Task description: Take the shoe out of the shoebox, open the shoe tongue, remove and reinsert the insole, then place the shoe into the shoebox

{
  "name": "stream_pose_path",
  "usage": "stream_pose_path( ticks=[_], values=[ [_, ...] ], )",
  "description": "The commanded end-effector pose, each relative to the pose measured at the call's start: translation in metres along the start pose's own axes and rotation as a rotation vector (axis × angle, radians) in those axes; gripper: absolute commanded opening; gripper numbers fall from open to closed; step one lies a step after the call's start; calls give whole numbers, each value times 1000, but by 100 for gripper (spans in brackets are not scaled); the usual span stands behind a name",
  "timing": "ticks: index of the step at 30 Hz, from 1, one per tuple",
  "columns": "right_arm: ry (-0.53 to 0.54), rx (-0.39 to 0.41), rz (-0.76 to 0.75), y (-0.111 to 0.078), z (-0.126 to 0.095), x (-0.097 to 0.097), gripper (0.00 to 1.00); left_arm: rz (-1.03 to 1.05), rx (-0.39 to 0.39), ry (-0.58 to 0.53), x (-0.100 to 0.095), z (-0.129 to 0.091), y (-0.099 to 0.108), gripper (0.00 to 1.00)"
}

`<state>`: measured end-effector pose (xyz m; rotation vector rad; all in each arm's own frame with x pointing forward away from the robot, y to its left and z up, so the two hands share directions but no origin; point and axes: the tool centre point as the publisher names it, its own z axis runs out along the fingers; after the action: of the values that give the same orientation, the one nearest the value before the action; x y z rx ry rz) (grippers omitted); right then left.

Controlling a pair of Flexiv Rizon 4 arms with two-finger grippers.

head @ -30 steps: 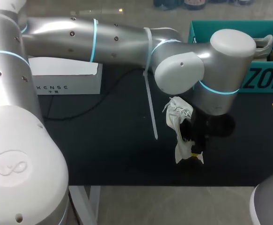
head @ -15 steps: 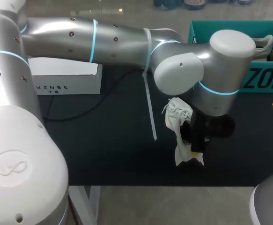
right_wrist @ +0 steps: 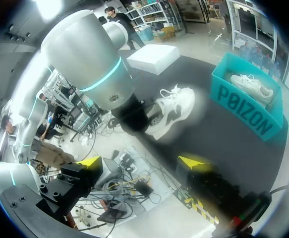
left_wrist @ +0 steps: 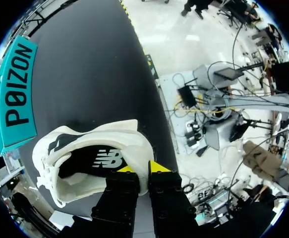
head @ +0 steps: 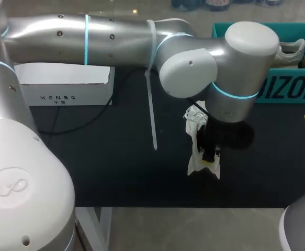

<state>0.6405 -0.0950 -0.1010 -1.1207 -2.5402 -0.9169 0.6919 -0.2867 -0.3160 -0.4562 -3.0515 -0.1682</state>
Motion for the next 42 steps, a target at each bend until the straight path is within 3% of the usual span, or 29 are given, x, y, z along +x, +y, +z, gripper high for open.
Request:
stream_pose_path(
  ticks=[1,3,5,12,16,42],
  values=[
    [3,6,2,3,0,-1,100,105,54,-39,8,-21,43,0],
    [3,6,2,3,0,-1,100,127,10,-52,8,-25,57,0],
    [3,6,2,3,0,-1,100,173,44,-63,10,-30,74,0],
    [3,6,2,3,0,-1,100,198,-50,-60,13,-43,139,0],
    [3,6,2,3,0,-1,100,220,-48,-67,16,-48,164,0],
    [3,6,2,3,0,-1,100,220,-48,-67,16,-48,164,0]
  ],
)
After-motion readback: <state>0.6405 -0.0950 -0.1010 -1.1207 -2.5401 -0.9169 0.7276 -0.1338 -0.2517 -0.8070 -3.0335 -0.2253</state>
